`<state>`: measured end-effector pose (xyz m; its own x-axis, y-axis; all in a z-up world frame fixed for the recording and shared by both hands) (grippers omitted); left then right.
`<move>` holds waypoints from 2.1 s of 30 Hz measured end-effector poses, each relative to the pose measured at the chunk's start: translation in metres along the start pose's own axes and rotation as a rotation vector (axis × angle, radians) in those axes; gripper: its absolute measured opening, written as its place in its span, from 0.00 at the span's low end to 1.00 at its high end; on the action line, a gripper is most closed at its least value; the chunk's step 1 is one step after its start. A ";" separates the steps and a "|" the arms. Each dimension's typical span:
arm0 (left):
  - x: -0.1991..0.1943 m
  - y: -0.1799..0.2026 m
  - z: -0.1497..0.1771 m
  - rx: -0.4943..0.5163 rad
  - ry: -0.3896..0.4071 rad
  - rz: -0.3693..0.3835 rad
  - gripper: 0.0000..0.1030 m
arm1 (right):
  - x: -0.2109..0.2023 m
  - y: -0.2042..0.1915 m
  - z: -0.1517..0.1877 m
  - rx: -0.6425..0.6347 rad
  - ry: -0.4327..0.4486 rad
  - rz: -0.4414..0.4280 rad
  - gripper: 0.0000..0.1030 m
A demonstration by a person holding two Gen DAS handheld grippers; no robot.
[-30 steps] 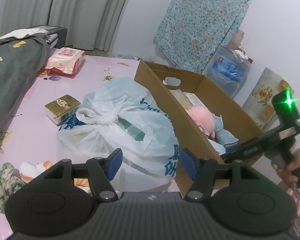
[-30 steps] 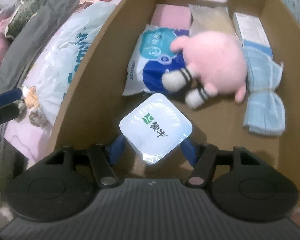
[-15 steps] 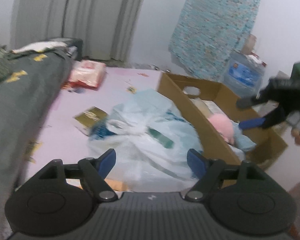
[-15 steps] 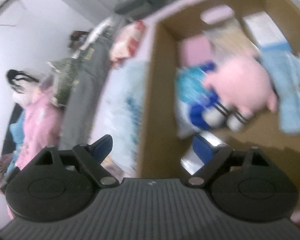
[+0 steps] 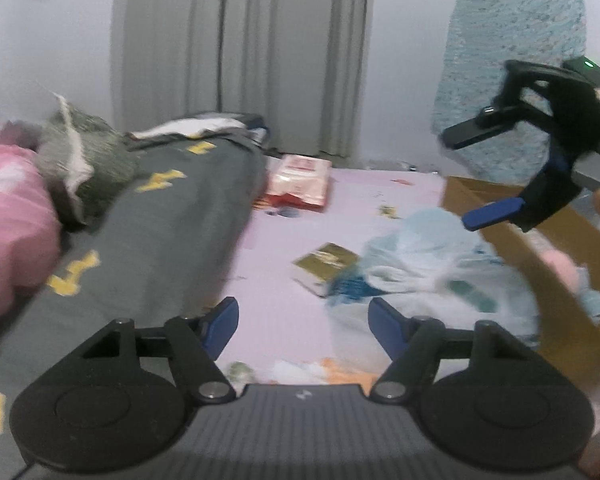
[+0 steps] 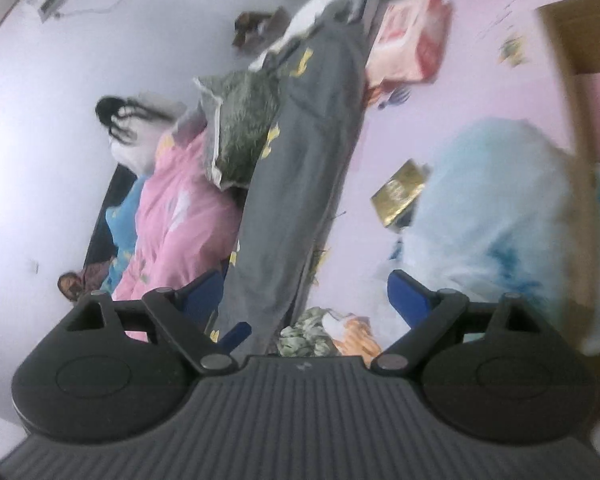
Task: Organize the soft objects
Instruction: 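Reach the right tool to the orange-striped sock bundle and grasp it, then carry the sock bundle with the right tool into the box and release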
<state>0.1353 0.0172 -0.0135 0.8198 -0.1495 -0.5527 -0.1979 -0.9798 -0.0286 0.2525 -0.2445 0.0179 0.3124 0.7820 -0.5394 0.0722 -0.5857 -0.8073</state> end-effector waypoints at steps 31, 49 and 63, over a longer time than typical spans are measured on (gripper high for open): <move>0.064 0.024 0.063 -0.188 -0.393 0.317 0.54 | 0.159 -0.002 0.070 -0.320 -0.448 0.253 0.62; -0.004 0.031 -0.003 -0.107 -0.088 0.269 0.57 | 0.094 -0.015 0.075 -0.286 -0.180 0.089 0.46; -0.020 0.193 -0.073 0.208 0.069 0.485 0.61 | -0.088 0.032 0.054 -0.125 0.157 -0.016 0.43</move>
<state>0.1196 -0.1784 0.0530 0.6397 -0.5943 -0.4875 -0.6598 -0.7499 0.0484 0.1761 -0.3205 0.0263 0.4534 0.7542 -0.4750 0.1921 -0.6031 -0.7742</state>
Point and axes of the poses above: each gripper's, at about its wrist camera, not at the fingertips, and x roughly the way its jaws point, y to its right, z to its underside, the point moved 5 cm from there along x, roughly the way its jaws point, and after that the axes turned 5 degrees about x, right-handed, at the moved point
